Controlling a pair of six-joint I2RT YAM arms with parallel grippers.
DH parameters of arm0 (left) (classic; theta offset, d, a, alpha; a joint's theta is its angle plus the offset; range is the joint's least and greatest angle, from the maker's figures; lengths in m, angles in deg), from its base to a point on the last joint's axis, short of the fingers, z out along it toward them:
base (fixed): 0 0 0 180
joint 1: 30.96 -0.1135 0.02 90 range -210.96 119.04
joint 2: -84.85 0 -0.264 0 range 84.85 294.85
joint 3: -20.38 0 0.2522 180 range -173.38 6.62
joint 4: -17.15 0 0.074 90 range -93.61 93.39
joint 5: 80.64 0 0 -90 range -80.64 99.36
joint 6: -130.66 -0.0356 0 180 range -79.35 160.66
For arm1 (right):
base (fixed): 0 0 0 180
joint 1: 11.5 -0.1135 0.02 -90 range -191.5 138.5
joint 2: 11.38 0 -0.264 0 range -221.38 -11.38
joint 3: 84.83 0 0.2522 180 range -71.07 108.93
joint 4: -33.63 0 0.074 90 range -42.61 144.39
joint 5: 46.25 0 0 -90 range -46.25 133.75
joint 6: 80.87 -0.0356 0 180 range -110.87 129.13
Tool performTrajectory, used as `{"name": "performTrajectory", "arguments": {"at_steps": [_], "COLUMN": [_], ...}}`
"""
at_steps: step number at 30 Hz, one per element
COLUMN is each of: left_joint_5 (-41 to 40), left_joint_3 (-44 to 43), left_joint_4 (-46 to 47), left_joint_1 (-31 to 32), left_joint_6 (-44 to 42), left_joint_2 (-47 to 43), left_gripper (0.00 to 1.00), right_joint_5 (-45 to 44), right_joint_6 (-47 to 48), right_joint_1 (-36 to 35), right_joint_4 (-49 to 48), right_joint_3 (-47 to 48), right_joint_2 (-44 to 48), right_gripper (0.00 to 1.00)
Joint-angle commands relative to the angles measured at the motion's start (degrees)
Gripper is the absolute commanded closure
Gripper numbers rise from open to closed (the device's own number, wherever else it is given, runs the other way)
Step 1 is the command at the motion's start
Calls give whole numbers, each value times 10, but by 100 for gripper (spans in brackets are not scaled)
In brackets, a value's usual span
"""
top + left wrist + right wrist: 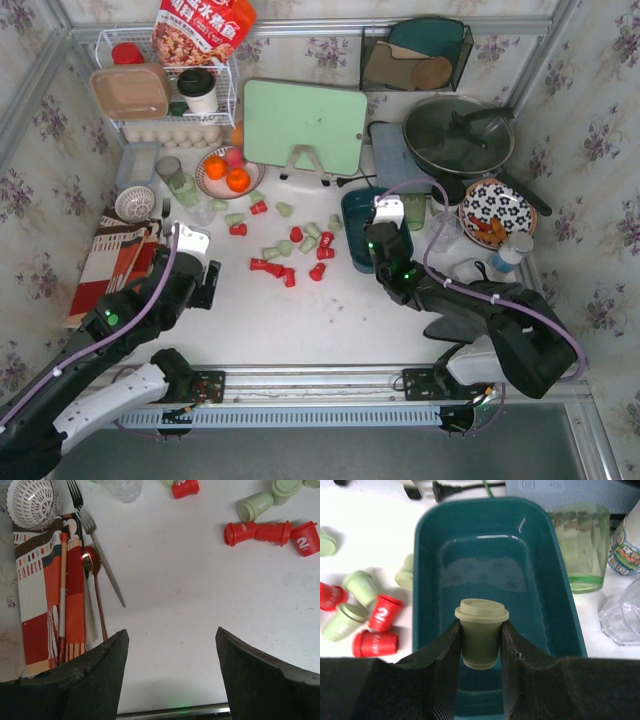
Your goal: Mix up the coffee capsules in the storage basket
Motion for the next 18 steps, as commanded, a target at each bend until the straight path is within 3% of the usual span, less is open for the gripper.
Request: {"name": "performTrajectory", "arguments": {"at_steps": [1, 4, 10, 15, 18], "left_joint_5": [32, 35, 50, 77, 128], "left_joint_3": [-7, -12, -23, -26, 14], "left_joint_4": [20, 18, 7, 25, 108], "left_joint_1": [-28, -45, -86, -88, -88], "left_joint_6": [-8, -10, 6, 70, 102], "left_joint_2": [23, 46, 80, 86, 97], "left_gripper": [27, 27, 28, 27, 27], "right_joint_5": [18, 33, 83, 114, 133], "right_joint_6": [48, 46, 12, -23, -41], "right_joint_1": [18, 21, 21, 31, 43], "right_joint_4": [-126, -164, -138, -80, -59], "right_joint_3": [-47, -71, -49, -15, -6], "right_joint_2": [-7, -23, -66, -99, -106], "right_gripper": [87, 87, 83, 70, 63]}}
